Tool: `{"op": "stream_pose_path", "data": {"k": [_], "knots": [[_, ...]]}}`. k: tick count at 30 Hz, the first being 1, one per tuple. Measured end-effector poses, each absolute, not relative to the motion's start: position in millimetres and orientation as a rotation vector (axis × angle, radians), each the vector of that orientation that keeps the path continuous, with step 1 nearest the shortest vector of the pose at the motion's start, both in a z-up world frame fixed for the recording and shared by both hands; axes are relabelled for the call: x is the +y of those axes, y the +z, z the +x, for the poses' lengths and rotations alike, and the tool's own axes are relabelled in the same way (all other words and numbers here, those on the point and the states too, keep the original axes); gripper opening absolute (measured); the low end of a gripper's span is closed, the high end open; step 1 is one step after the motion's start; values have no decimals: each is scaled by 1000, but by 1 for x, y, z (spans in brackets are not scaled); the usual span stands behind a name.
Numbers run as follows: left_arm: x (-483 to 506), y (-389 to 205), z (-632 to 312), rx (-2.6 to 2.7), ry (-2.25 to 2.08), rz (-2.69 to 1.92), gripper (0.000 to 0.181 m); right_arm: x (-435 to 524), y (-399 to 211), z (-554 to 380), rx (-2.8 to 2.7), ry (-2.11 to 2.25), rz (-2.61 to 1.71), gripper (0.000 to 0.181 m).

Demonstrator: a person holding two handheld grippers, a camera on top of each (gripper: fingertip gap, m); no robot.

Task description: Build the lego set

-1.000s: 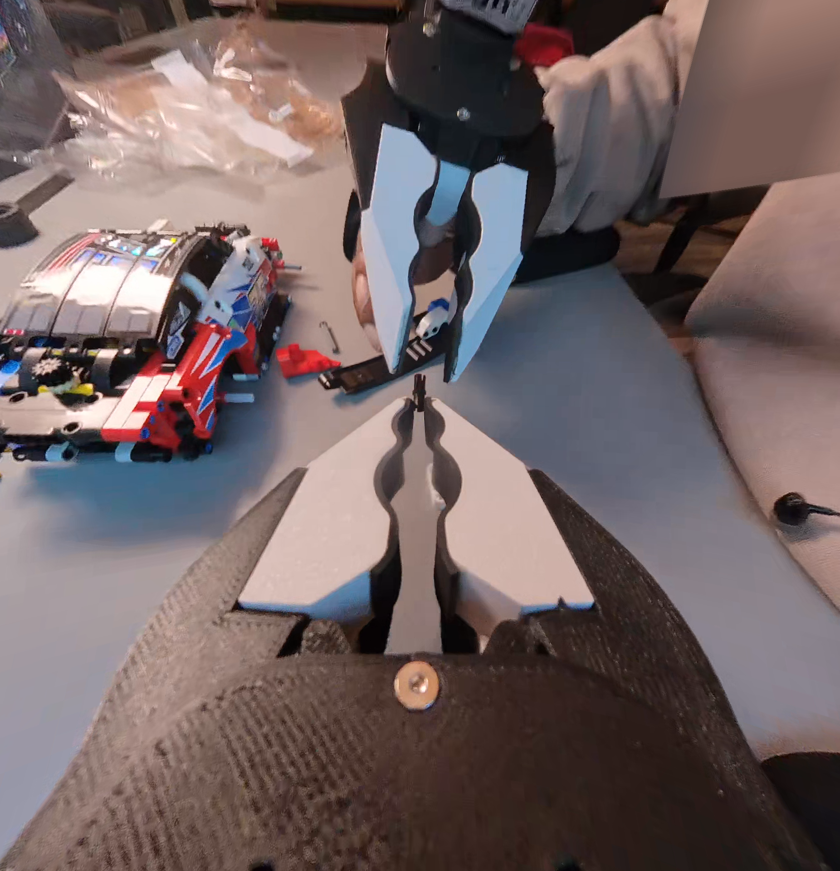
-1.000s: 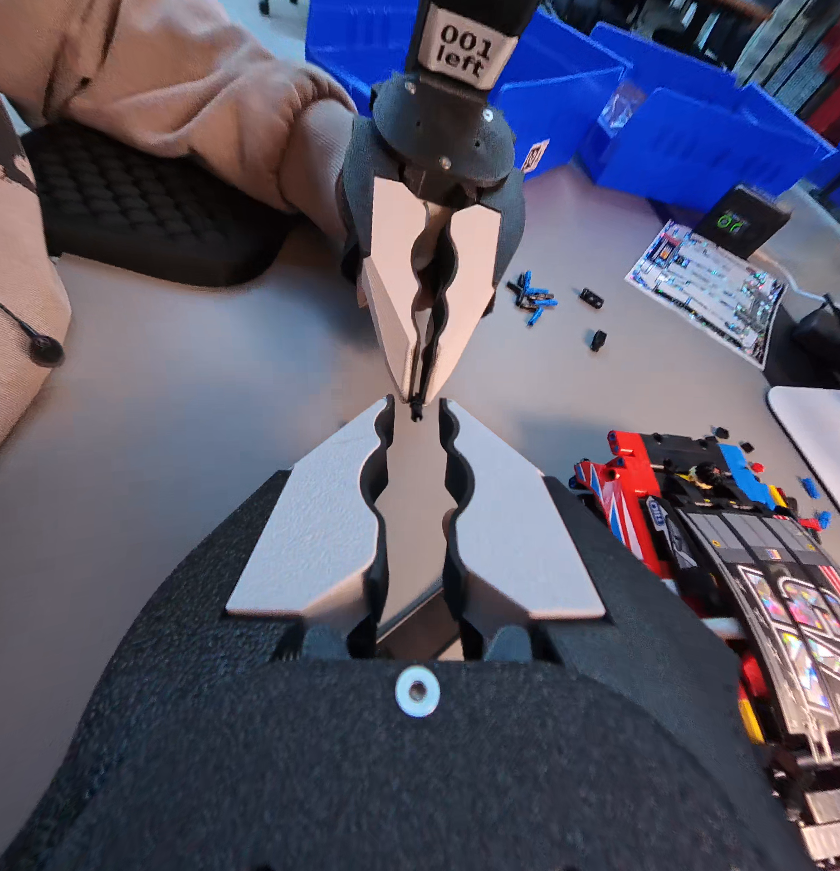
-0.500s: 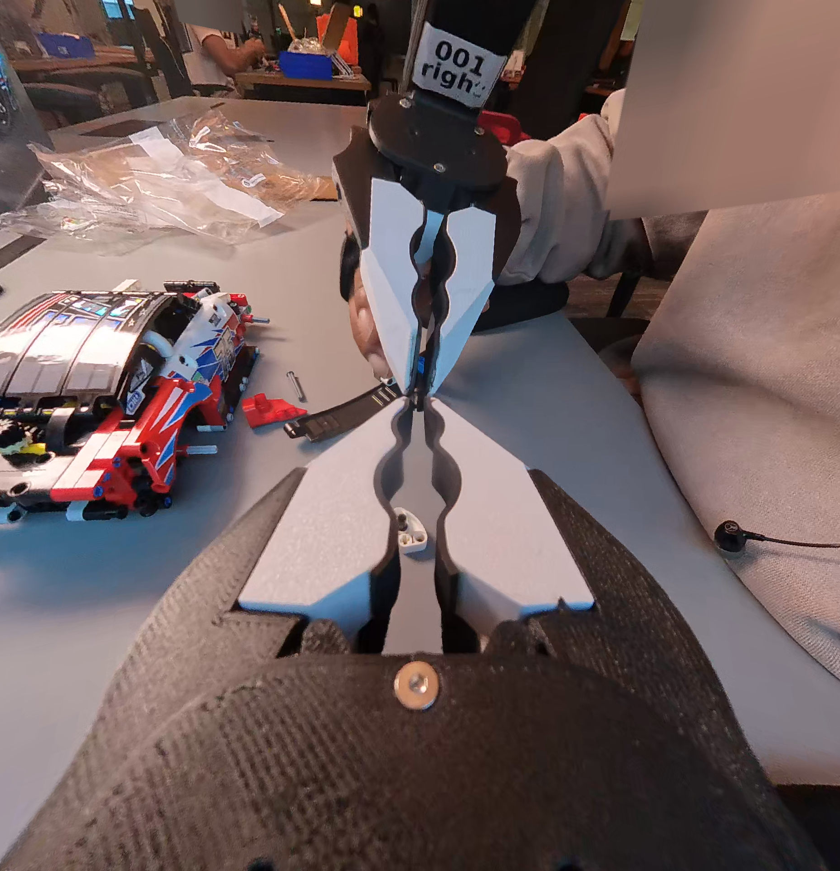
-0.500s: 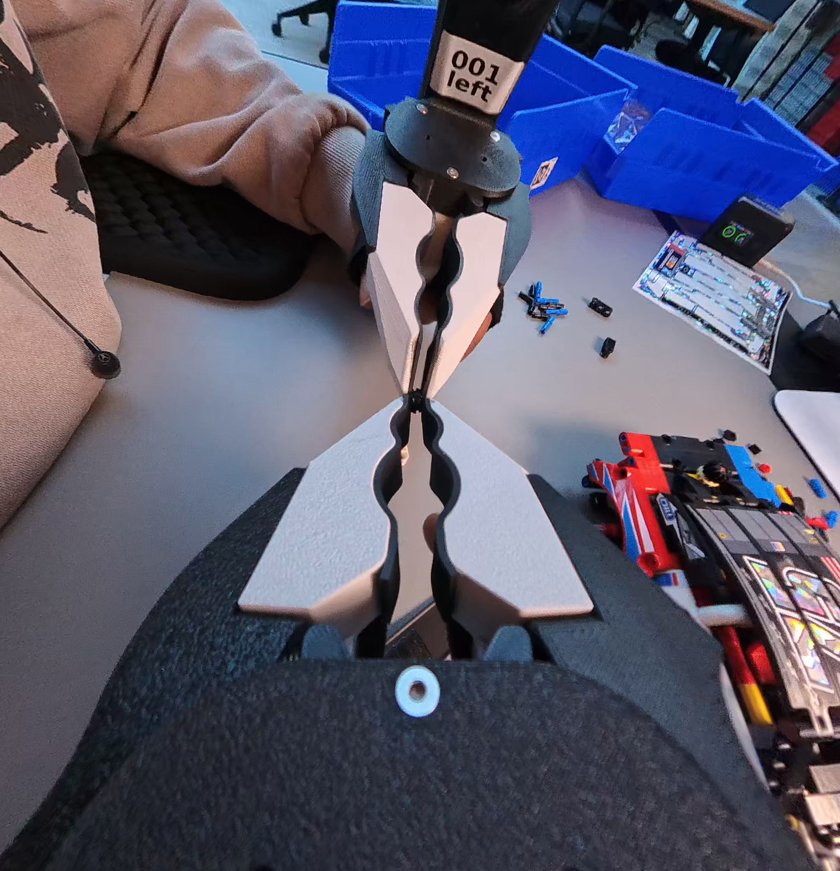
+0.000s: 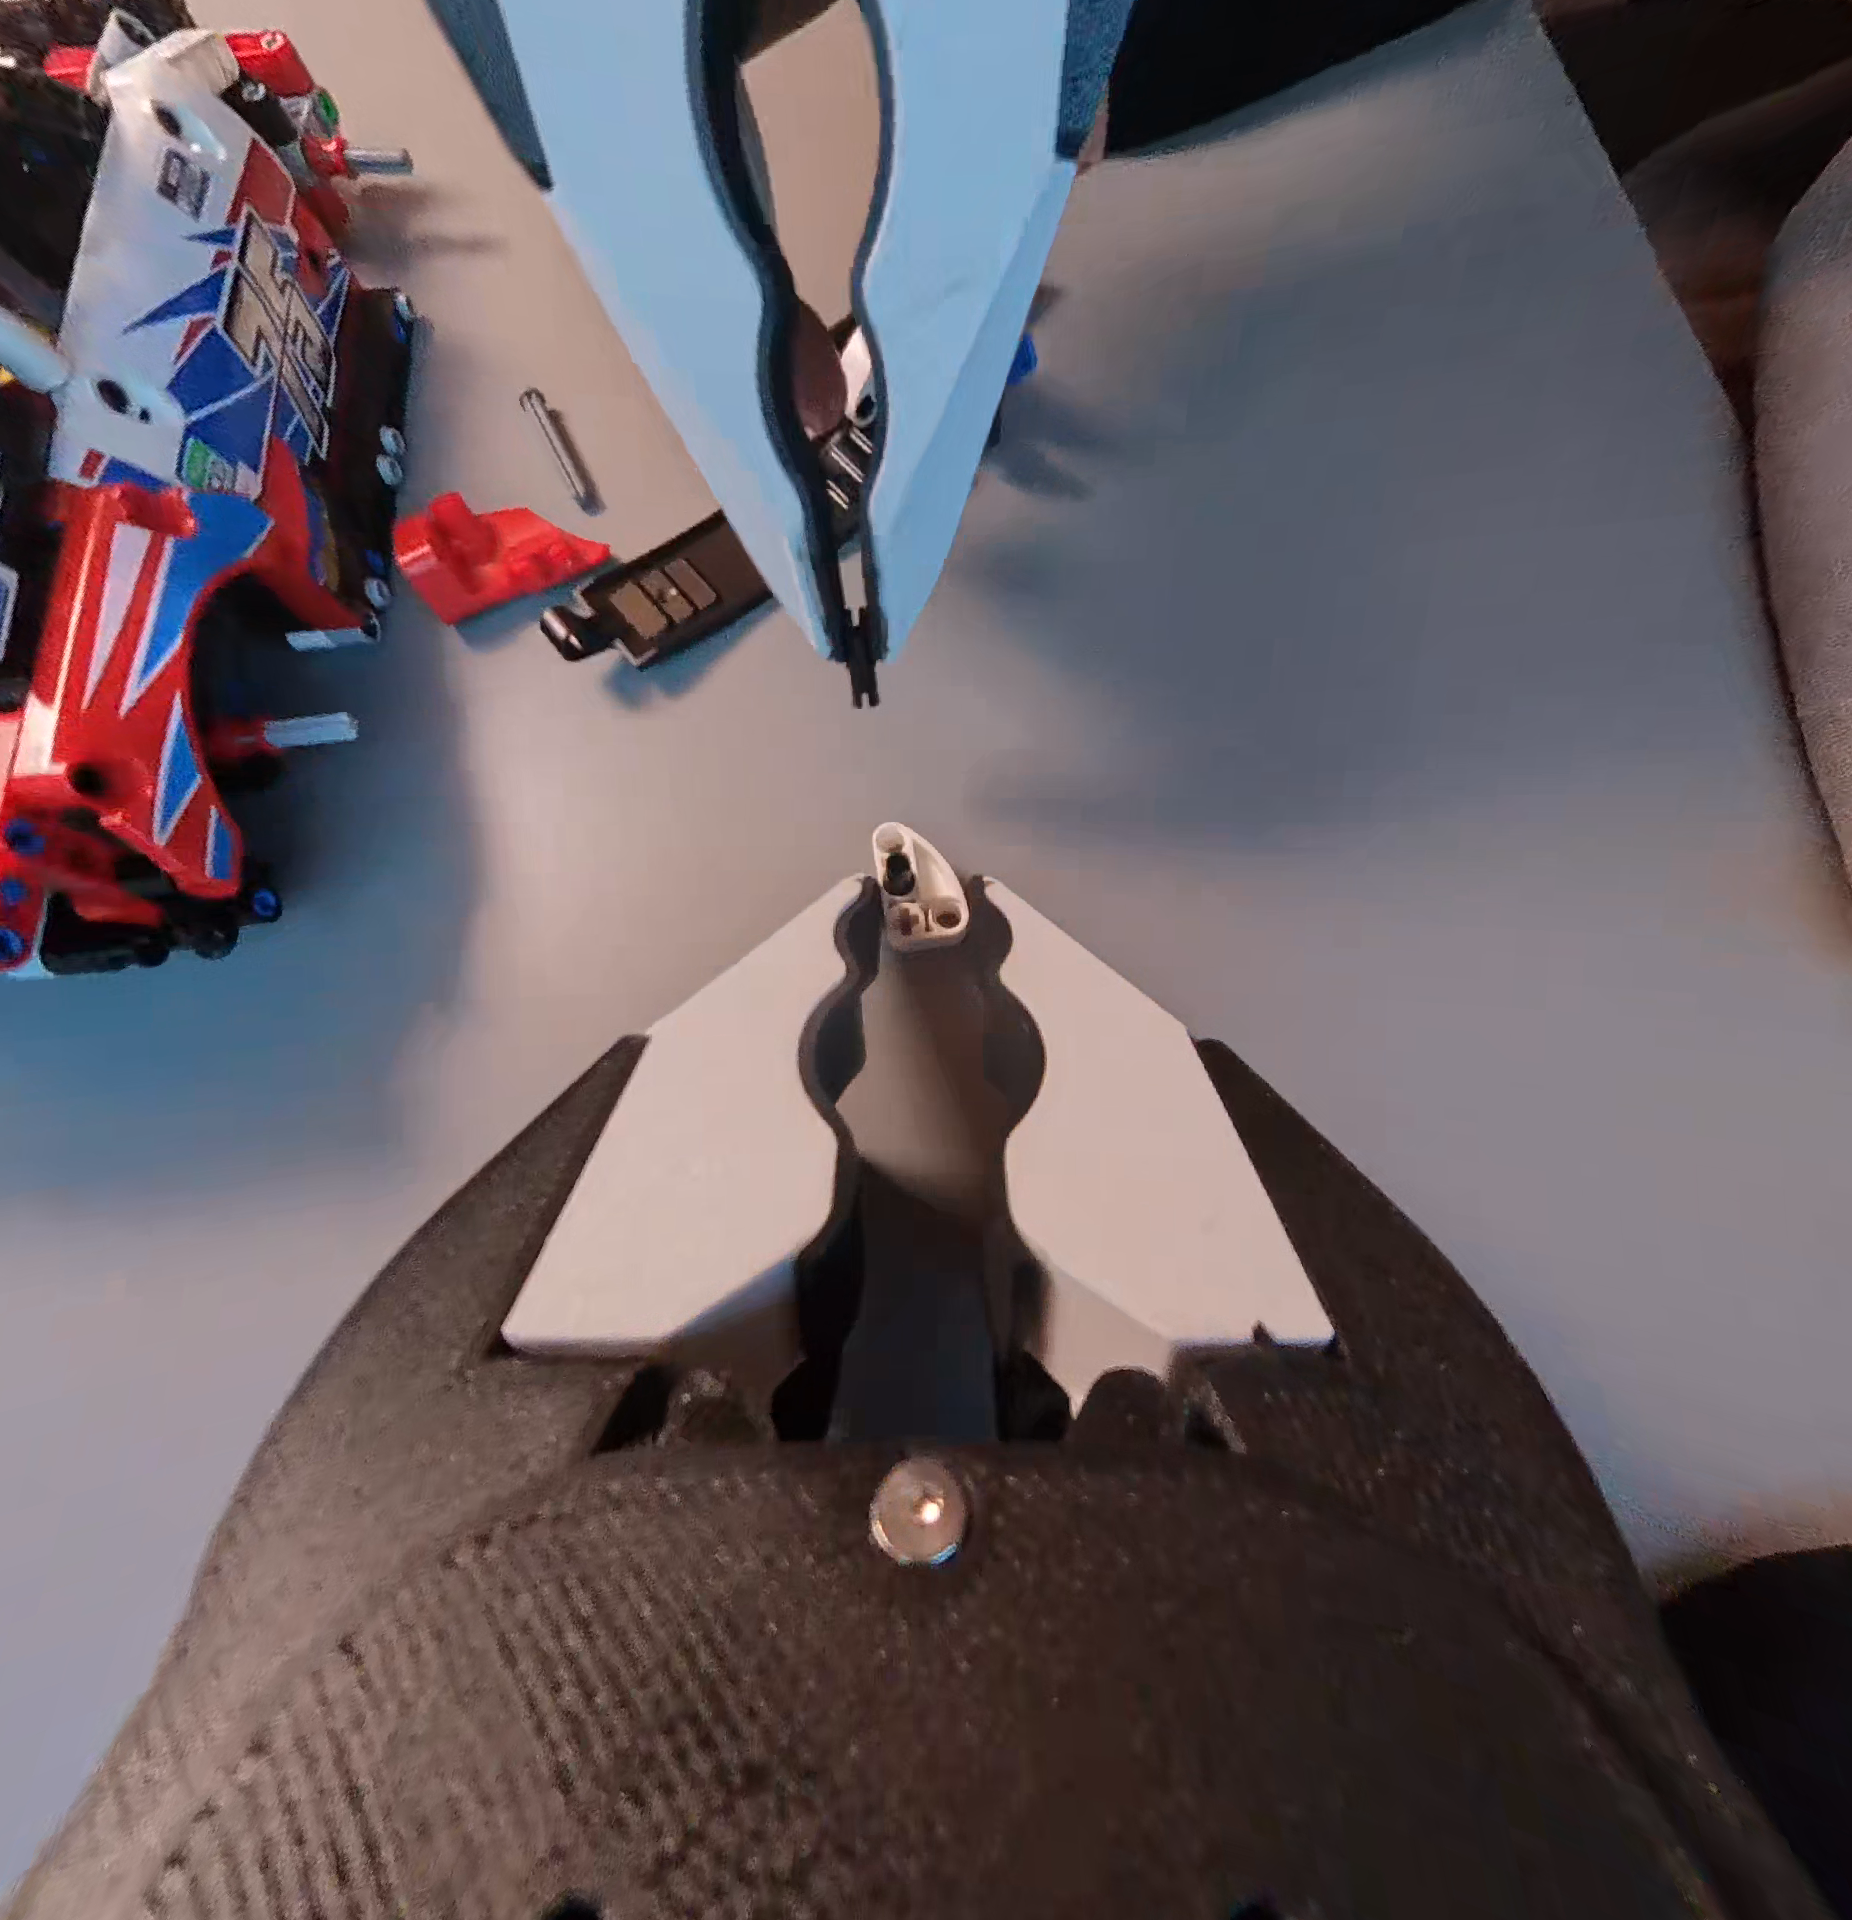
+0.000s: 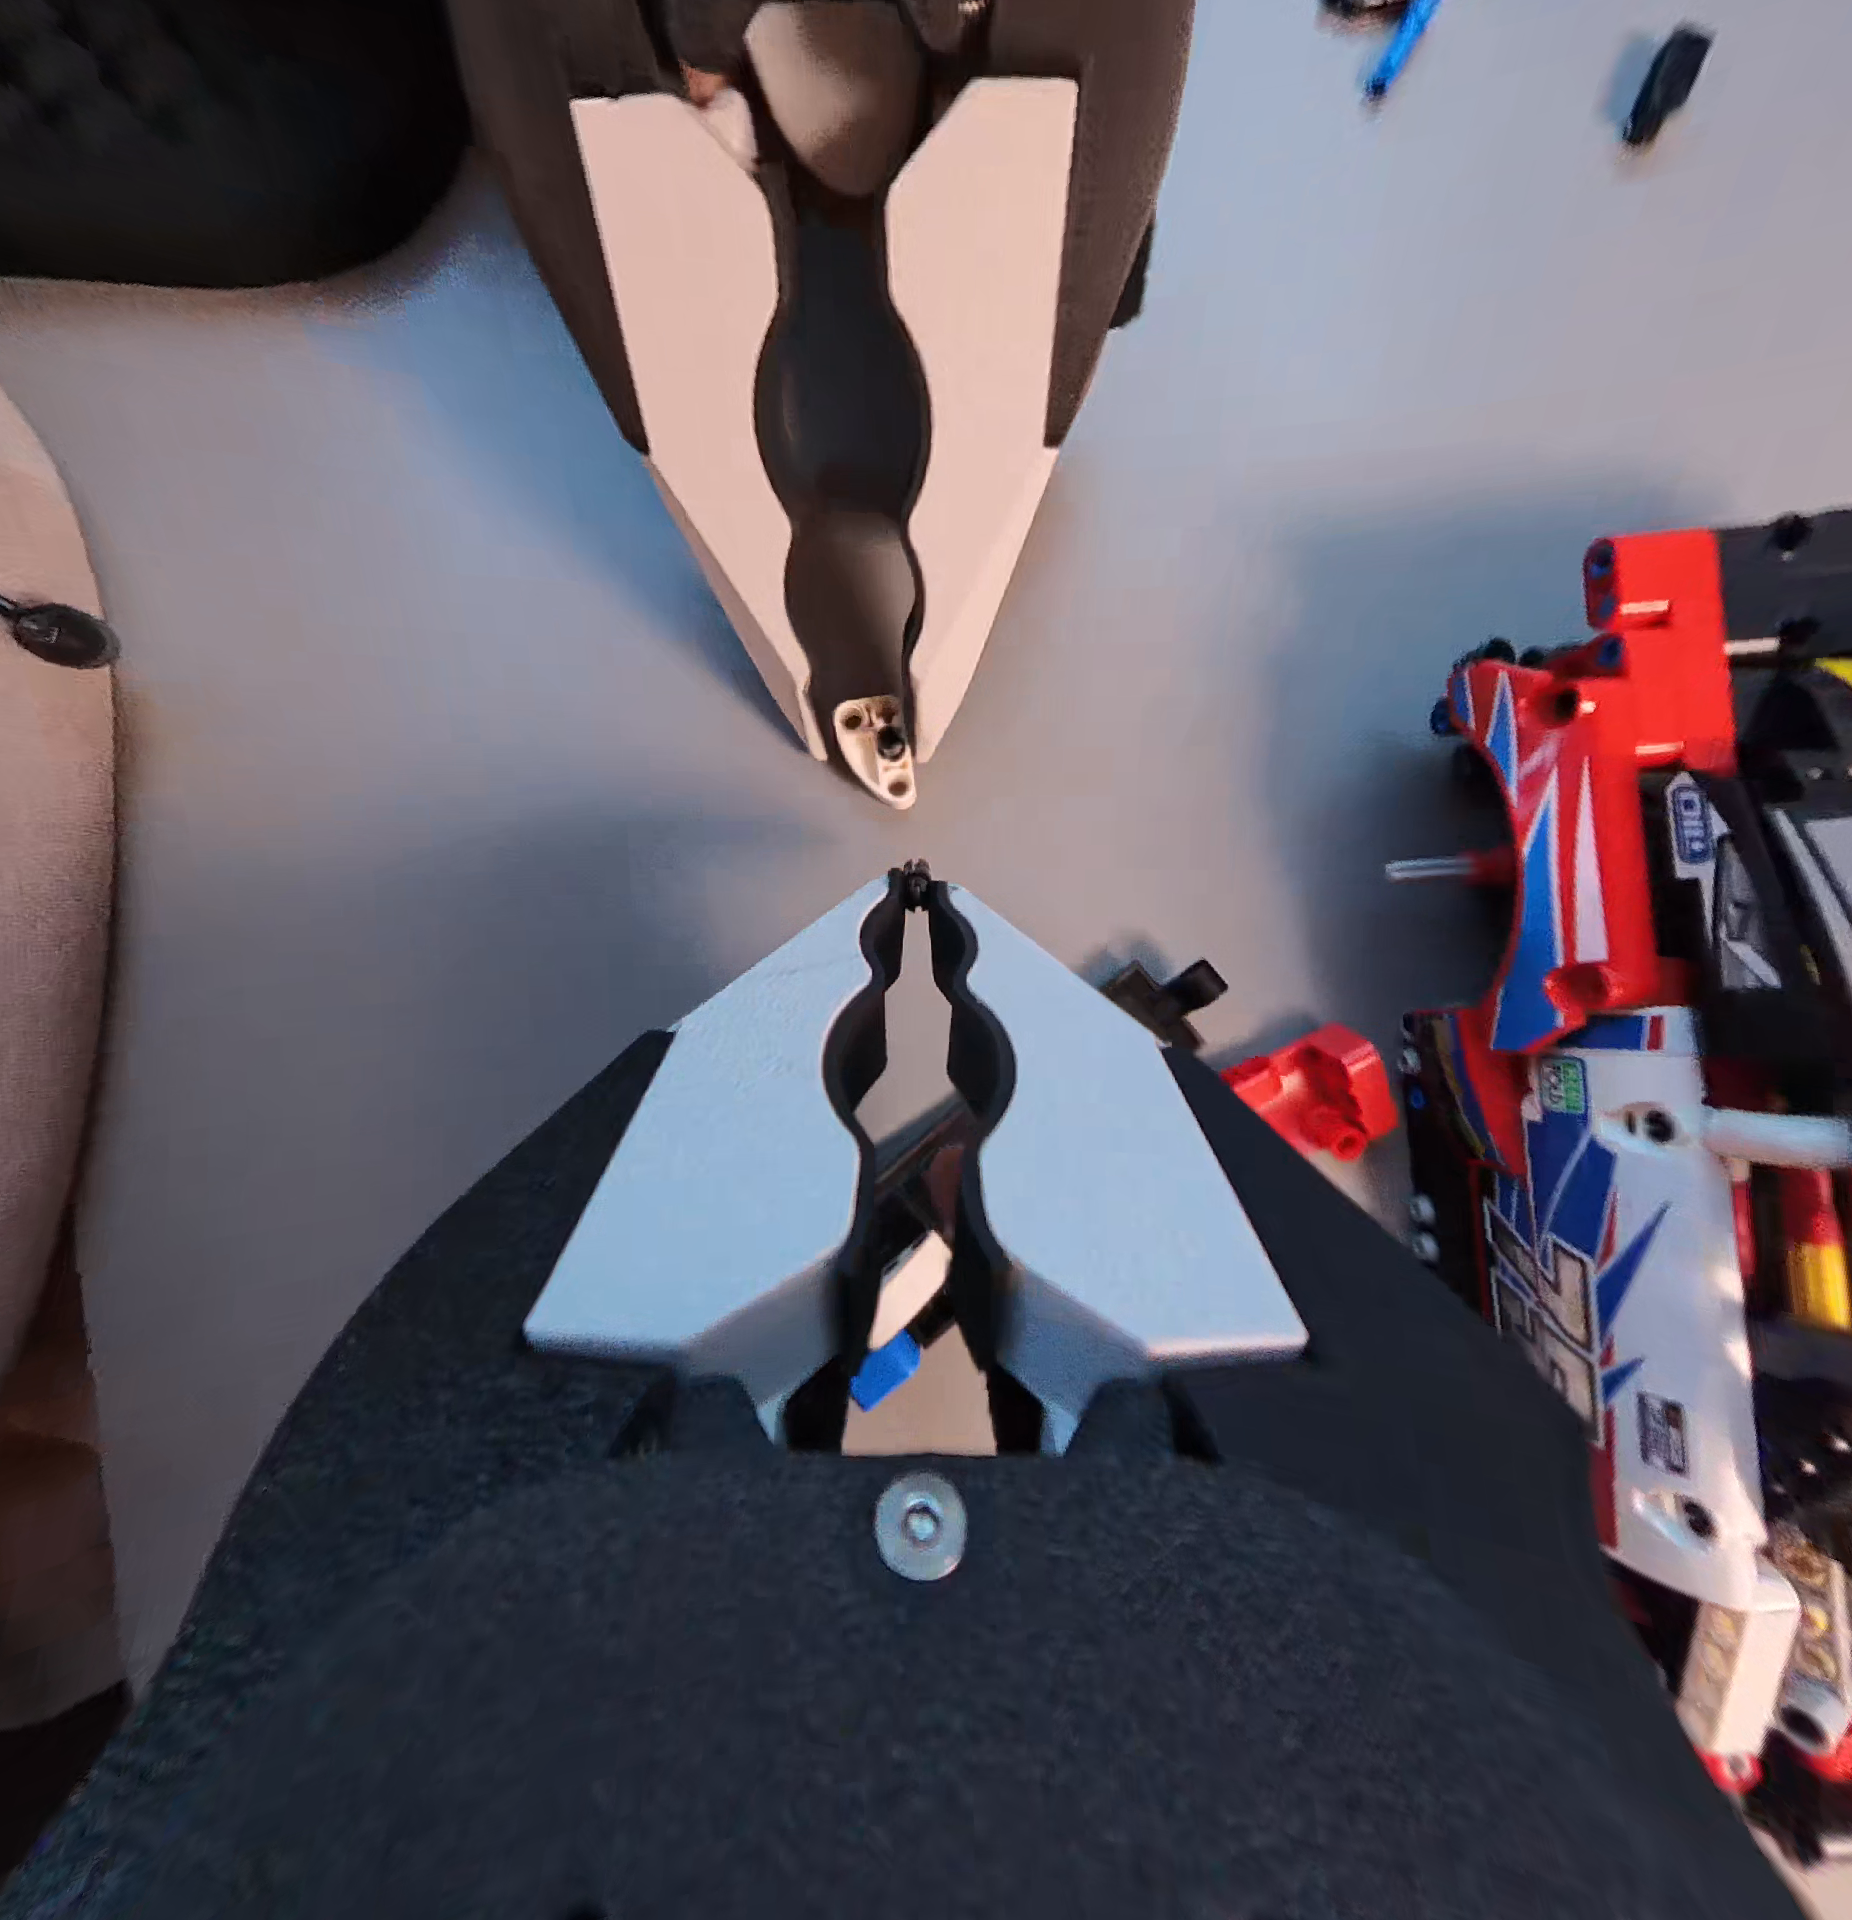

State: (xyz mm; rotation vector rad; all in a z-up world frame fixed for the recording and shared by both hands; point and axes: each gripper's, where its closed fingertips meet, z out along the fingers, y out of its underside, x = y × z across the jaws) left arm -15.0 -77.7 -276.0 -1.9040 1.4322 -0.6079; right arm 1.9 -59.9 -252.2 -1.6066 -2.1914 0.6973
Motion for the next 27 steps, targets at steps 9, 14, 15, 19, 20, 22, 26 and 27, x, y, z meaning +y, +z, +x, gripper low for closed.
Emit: {"op": "stream_pose_path", "data": {"k": [9, 14, 15, 19, 20, 22, 26, 27], "knots": [[-43, -277, 7, 1584, -674, -1813, 15, -31, -253, 17, -2225, 459, -2094, 1], [-48, -278, 12, 1626, -682, -1792, 15, -39, -263, 18, -2166, 393, -2191, 1], [-50, -278, 13, 1632, -681, -1789, 15, -41, -264, 18, -2151, 401, -2208, 1], [-56, -278, 15, 1659, -676, -1788, 15, -45, -267, 17, -2126, 383, -2244, 1], [-56, -278, 16, 1659, -679, -1790, 15, -45, -267, 18, -2129, 368, -2245, 1], [-57, -278, 16, 1654, -687, -1794, 15, -45, -267, 17, -2130, 361, -2251, 1], [-57, -278, 16, 1653, -692, -1792, 15, -45, -268, 17, -2141, 341, -2248, 1], [-57, -278, 16, 1651, -693, -1794, 15, -45, -268, 17, -2142, 343, -2248, 1]]}}
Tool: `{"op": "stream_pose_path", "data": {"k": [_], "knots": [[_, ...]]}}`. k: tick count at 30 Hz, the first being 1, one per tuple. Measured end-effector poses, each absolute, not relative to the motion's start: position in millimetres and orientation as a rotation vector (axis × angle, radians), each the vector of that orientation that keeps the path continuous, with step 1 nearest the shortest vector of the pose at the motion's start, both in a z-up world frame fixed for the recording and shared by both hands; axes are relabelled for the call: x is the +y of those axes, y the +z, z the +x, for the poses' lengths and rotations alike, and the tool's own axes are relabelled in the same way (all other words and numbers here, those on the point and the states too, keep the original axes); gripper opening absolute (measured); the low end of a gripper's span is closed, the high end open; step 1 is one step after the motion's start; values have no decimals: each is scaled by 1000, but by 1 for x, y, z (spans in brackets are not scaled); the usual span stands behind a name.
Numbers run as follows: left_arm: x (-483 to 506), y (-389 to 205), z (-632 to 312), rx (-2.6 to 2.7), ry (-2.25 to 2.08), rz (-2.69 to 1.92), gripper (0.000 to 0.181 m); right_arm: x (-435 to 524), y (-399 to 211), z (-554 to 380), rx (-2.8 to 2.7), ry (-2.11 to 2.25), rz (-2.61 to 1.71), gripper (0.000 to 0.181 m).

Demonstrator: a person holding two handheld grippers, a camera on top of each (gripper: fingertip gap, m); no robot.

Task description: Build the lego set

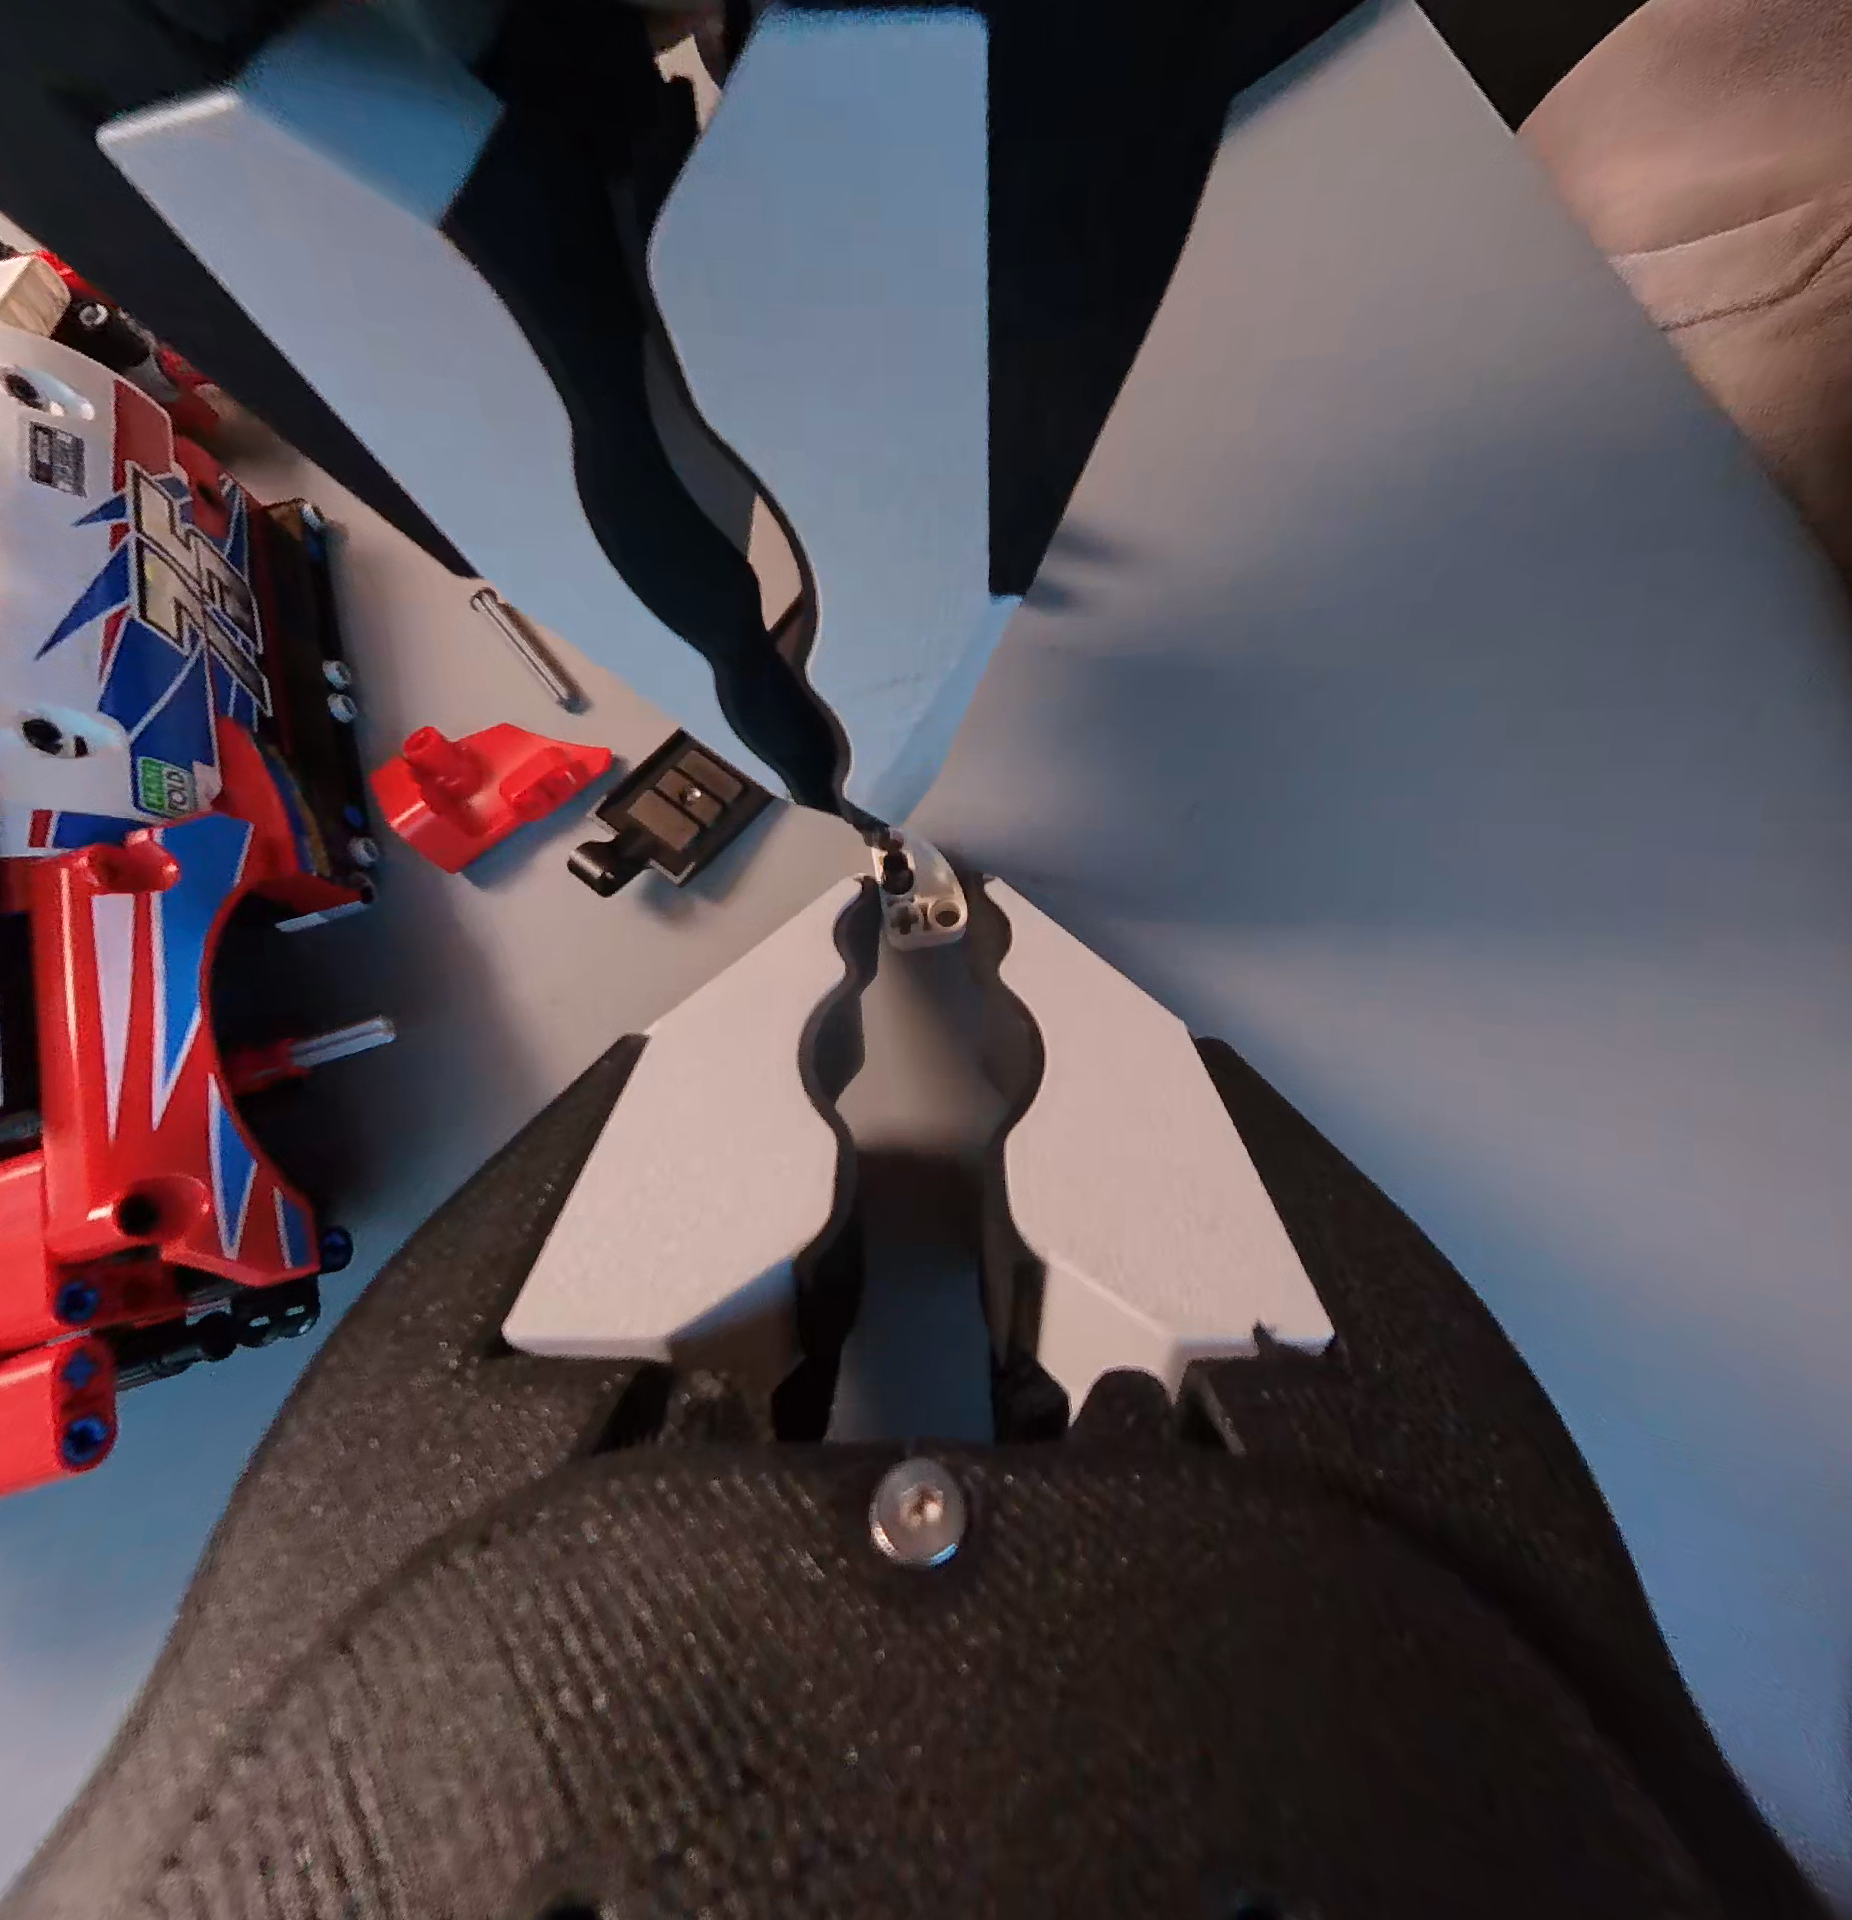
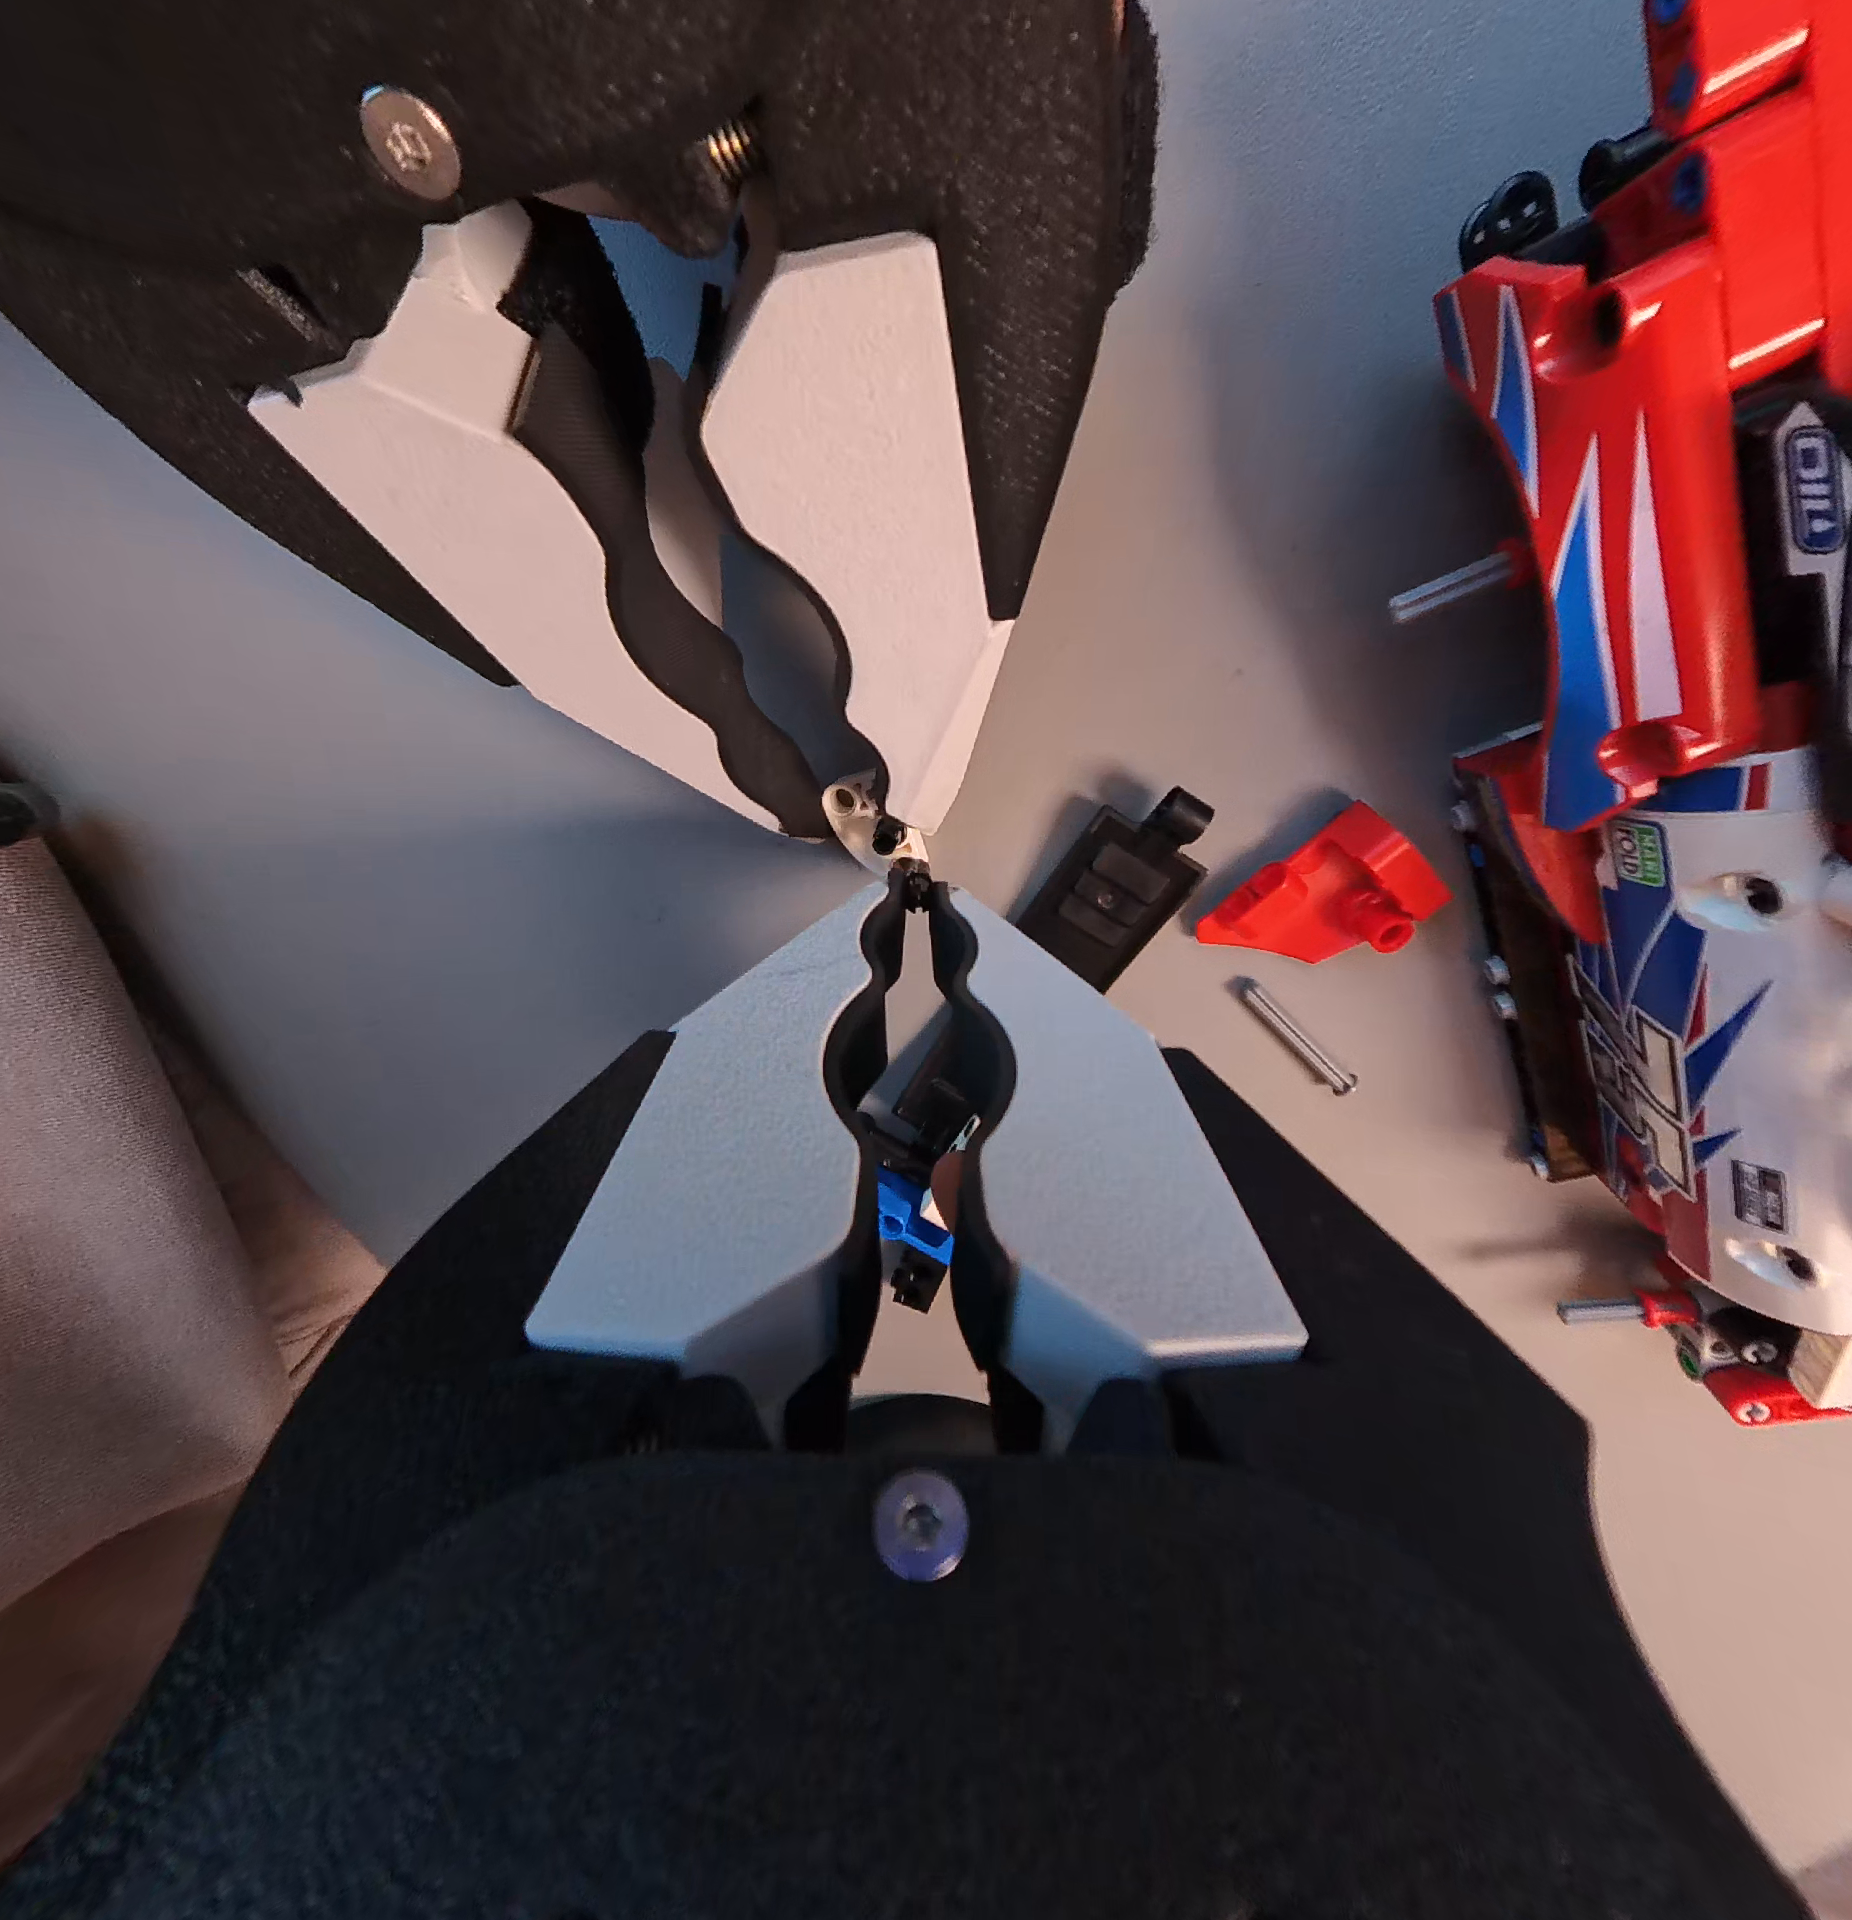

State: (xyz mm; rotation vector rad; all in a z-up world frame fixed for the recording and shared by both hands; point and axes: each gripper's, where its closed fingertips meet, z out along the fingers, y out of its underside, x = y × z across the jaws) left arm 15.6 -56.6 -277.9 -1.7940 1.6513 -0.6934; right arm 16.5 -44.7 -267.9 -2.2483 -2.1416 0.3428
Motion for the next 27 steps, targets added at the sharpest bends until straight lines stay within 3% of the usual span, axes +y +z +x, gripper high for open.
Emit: {"op": "stream_pose_path", "data": {"k": [13, 18, 23, 27], "knots": [[-57, -277, 16, 1637, -715, -1739, 14, -49, -264, 17, -2132, 523, -2030, 1], [-57, -277, 17, 1648, -722, -1714, 15, -50, -262, 18, -2196, 488, -1842, 2], [-55, -276, 13, 1645, -711, -1705, 28, -51, -265, 18, -2304, 379, -1728, 2], [-55, -277, 11, 1649, -726, -1714, 23, -50, -267, 18, -2362, 314, -1677, 2]]}}
